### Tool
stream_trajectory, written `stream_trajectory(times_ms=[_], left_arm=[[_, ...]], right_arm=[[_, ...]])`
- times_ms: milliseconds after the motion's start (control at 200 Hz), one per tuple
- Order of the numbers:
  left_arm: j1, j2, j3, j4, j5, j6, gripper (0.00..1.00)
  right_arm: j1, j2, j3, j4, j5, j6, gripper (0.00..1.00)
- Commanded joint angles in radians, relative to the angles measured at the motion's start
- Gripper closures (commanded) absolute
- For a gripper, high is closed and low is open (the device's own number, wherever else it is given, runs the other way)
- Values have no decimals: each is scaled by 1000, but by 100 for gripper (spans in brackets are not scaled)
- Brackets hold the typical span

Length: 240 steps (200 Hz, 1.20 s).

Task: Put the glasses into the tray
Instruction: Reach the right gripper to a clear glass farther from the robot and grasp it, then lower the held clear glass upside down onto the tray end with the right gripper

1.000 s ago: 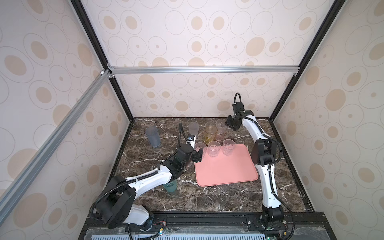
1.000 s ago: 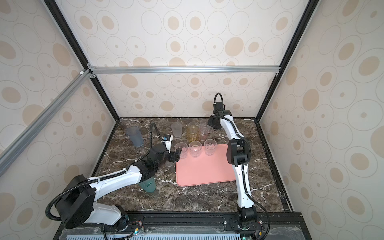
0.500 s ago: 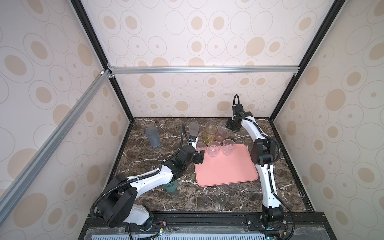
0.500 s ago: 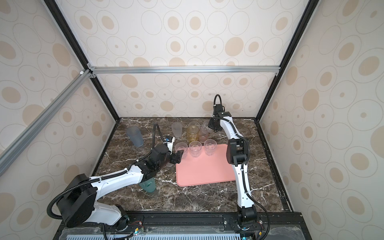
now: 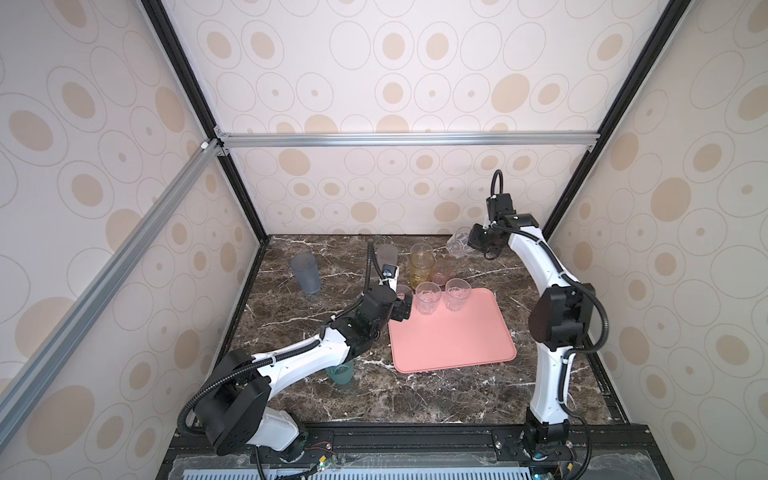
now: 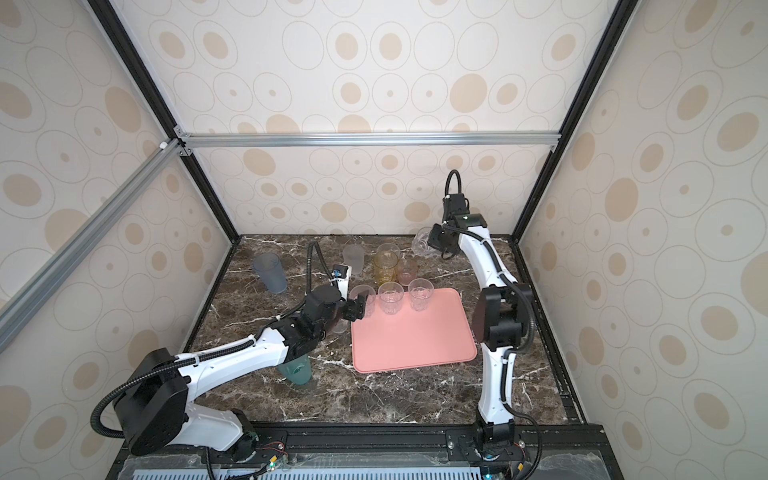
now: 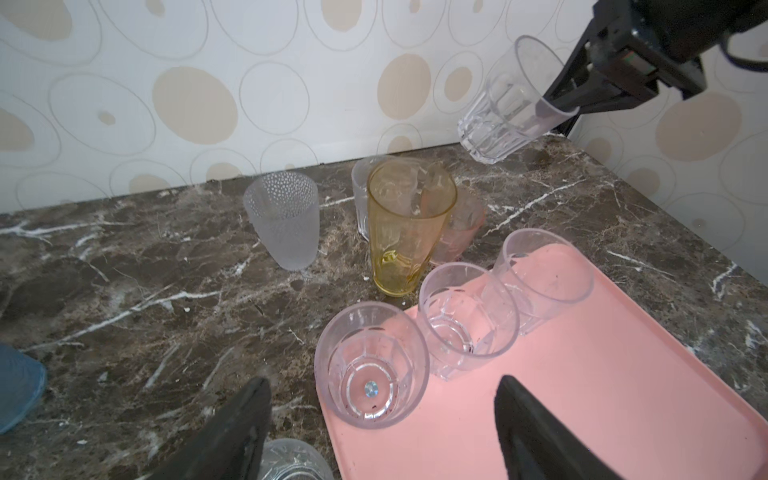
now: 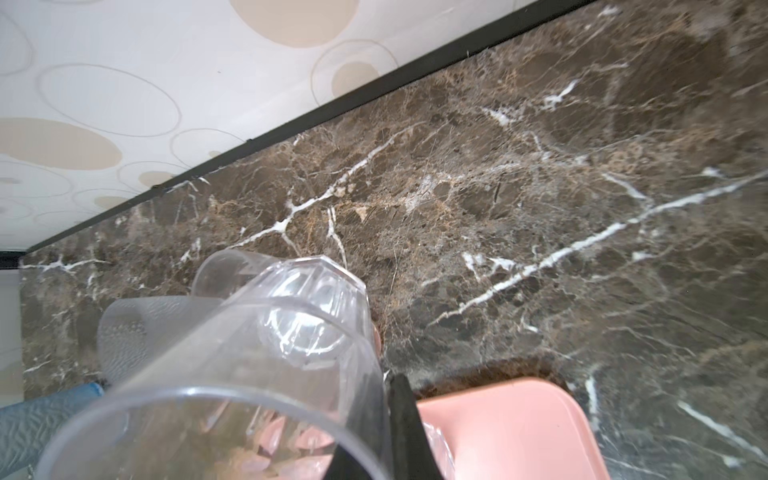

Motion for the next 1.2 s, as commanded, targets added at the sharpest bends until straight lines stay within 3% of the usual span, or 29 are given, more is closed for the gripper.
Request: stream_trajectory(times_ms=[0,115,300,535,1195], left_arm=[[-31,-6,34,52,-74,82,16],[-51,9,25,84,-76,112,16],[-66,52,34,74,-45,150,16],[-69,107,53,37,-5,139,15],[-70,104,25,-25,2,119,14]], right_arm=[[-14,-134,-133,10,47,-5,93],[-31,-251,-290,1,105,-12,93],[-44,-325,-408,-83,236,-65,93],[-46,-237,-399,-192,245,-103,93],[-59,-34,-372,-128,248,-120,94]])
